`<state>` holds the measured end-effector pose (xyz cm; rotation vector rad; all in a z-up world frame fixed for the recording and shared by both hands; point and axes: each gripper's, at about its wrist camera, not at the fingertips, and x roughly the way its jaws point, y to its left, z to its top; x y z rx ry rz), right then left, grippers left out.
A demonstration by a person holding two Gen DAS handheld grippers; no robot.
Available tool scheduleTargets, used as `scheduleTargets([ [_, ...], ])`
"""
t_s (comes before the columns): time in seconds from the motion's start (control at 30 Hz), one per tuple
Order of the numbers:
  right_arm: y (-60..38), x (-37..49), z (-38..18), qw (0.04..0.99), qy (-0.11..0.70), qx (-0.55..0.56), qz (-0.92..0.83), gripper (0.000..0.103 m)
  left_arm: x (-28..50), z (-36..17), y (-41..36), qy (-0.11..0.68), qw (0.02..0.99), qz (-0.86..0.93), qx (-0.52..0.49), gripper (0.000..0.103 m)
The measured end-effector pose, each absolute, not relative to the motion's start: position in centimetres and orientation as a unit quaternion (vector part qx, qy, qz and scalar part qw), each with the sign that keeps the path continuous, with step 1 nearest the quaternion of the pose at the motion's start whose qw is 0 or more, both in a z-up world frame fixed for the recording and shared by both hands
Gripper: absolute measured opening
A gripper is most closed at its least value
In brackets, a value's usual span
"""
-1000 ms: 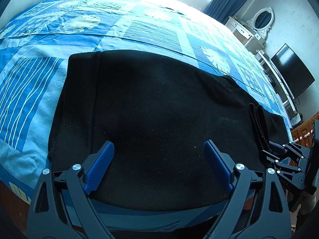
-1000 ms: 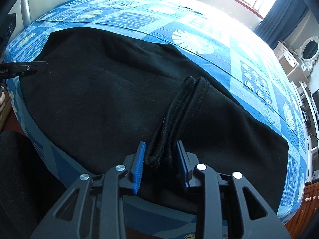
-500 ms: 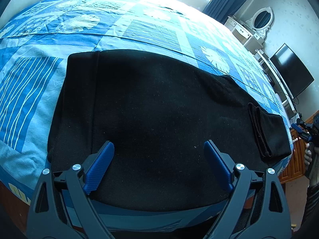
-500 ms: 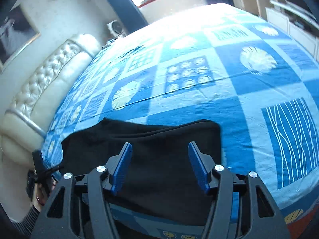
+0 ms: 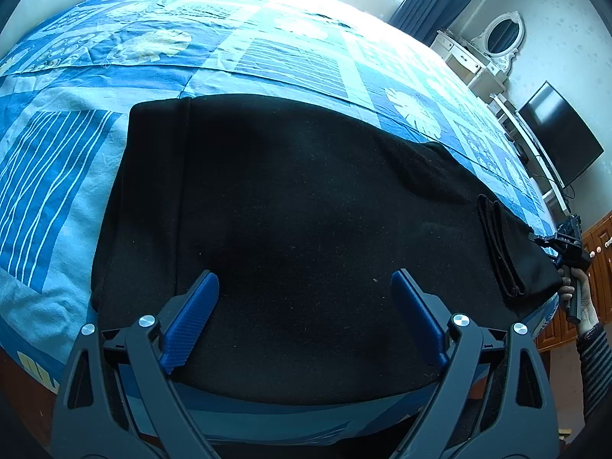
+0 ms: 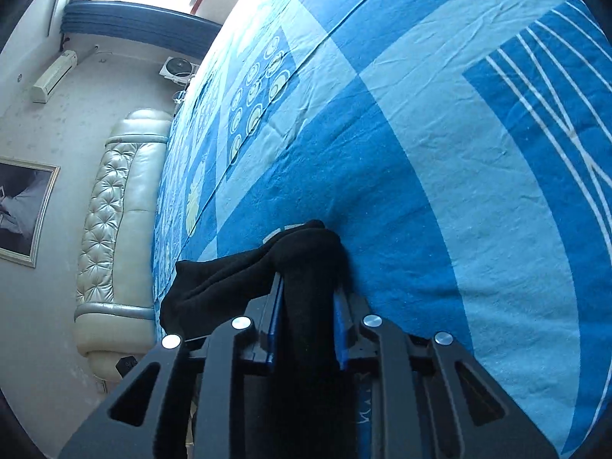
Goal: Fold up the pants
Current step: 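Grasp the waistband end of the trousers with the right tool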
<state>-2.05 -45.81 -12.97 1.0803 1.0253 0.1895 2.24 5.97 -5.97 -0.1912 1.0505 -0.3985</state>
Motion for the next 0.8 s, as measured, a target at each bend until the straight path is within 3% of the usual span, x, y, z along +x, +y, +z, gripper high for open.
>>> scheduleTargets([
  [0.2,-45.4,-5.3,-12.8,0.711,0.456,0.524,0.110,0.031,2.3,-6.0,6.1,0.497,0.841,-0.192,-0.093,0.091],
  [0.37,-44.2,-9.5,-12.7,0.699,0.459,0.533,0.130,0.045,2.2,-6.0,6.2,0.497,0.840,-0.195,-0.093,0.091],
  [0.53,-43.4,-12.1,-13.3,0.689,0.452,0.550,0.136,0.047,2.1,-6.0,6.2,0.496,0.841,-0.197,-0.090,0.091],
  [0.6,-43.4,-12.1,-13.8,0.688,0.448,0.556,0.128,0.044,2.1,-6.1,6.1,0.495,0.842,-0.197,-0.085,0.091],
  [0.67,-43.3,-11.9,-14.5,0.691,0.459,0.548,0.109,0.024,2.0,-6.1,5.9,0.493,0.844,-0.197,-0.081,0.091],
  [0.8,-43.3,-12.3,-14.6,0.700,0.452,0.545,0.097,0.021,1.9,-6.3,5.8,0.488,0.847,-0.201,-0.069,0.091],
])
